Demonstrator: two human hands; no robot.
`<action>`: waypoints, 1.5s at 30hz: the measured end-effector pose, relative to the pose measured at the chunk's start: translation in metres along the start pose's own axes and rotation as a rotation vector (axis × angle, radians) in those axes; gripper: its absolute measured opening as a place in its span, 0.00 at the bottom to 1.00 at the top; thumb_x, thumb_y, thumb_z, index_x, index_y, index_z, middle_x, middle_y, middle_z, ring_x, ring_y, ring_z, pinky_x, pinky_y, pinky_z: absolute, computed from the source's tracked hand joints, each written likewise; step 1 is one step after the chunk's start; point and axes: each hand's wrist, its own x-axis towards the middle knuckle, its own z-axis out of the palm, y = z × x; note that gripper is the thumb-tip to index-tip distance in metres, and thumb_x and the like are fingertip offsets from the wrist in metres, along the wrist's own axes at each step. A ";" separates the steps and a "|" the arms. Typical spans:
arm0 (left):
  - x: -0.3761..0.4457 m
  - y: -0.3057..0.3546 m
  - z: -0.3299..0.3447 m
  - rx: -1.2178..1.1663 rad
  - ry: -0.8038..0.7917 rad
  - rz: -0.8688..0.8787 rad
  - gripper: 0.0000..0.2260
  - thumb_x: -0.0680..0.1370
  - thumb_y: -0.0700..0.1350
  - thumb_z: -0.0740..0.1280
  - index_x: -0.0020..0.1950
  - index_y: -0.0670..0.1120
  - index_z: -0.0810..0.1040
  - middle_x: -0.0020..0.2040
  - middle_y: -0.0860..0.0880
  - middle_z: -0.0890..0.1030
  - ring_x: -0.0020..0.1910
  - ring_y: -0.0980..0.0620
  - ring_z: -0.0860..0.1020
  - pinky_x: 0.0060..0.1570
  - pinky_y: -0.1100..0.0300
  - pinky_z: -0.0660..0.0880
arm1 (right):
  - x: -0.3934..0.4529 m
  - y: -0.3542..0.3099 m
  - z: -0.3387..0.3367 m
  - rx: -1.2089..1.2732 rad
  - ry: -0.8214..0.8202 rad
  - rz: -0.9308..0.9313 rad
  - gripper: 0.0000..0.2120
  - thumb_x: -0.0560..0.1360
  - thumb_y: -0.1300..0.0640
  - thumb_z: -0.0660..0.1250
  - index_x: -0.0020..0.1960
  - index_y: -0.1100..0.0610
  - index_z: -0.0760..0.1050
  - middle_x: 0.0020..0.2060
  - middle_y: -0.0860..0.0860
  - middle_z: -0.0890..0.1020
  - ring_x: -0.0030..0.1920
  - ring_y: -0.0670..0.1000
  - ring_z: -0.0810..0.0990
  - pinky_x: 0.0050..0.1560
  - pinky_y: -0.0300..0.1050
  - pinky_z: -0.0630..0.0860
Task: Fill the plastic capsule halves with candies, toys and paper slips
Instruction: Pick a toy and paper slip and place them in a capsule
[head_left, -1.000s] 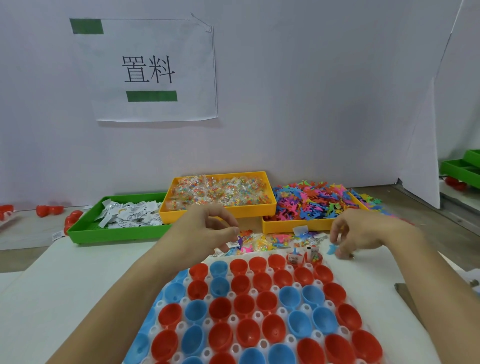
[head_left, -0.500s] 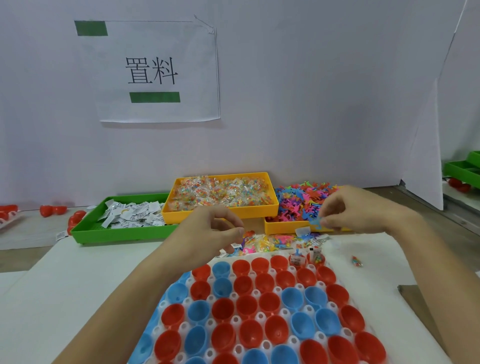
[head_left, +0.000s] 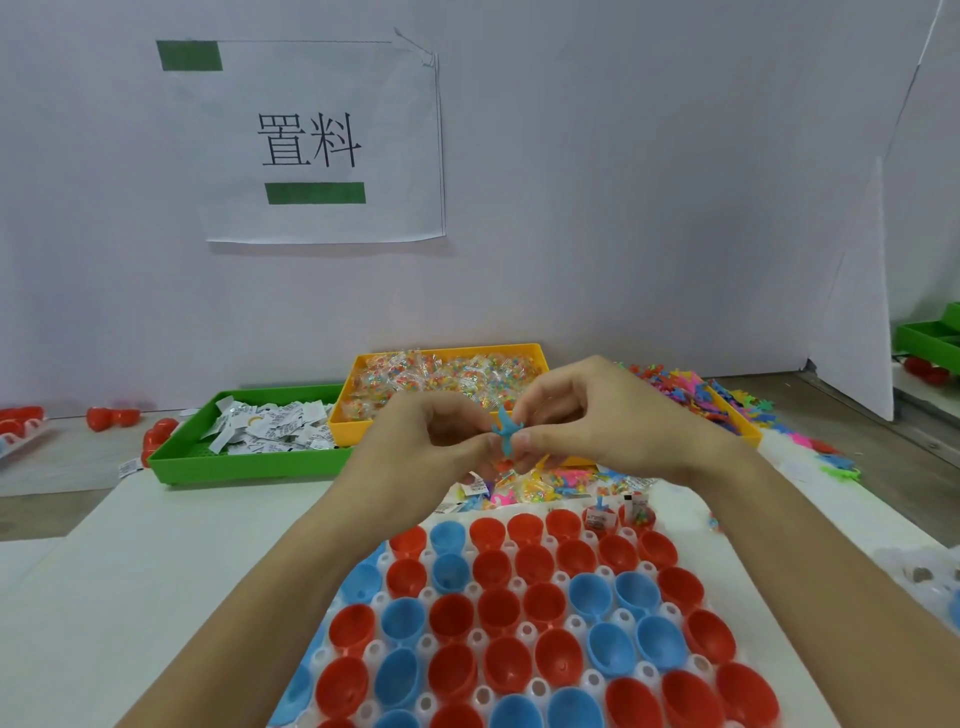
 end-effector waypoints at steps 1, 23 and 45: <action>0.001 -0.001 0.001 -0.004 0.006 -0.008 0.04 0.75 0.40 0.73 0.41 0.47 0.82 0.36 0.46 0.85 0.36 0.49 0.85 0.35 0.65 0.77 | 0.000 0.000 0.000 -0.001 -0.001 0.000 0.04 0.76 0.59 0.73 0.50 0.57 0.81 0.40 0.51 0.88 0.44 0.50 0.87 0.44 0.39 0.82; -0.003 -0.002 0.003 0.151 -0.119 -0.067 0.01 0.76 0.43 0.72 0.47 0.46 0.83 0.40 0.47 0.85 0.38 0.47 0.84 0.42 0.57 0.80 | 0.001 0.023 -0.008 -0.447 -0.111 0.152 0.03 0.74 0.55 0.75 0.42 0.50 0.85 0.37 0.42 0.86 0.40 0.39 0.84 0.47 0.39 0.81; -0.002 -0.004 0.001 0.185 -0.124 -0.060 0.00 0.76 0.44 0.72 0.45 0.49 0.83 0.39 0.51 0.85 0.36 0.52 0.84 0.40 0.62 0.80 | 0.005 0.037 0.000 -0.510 -0.152 0.207 0.02 0.74 0.51 0.75 0.45 0.46 0.84 0.39 0.41 0.85 0.41 0.37 0.82 0.43 0.34 0.79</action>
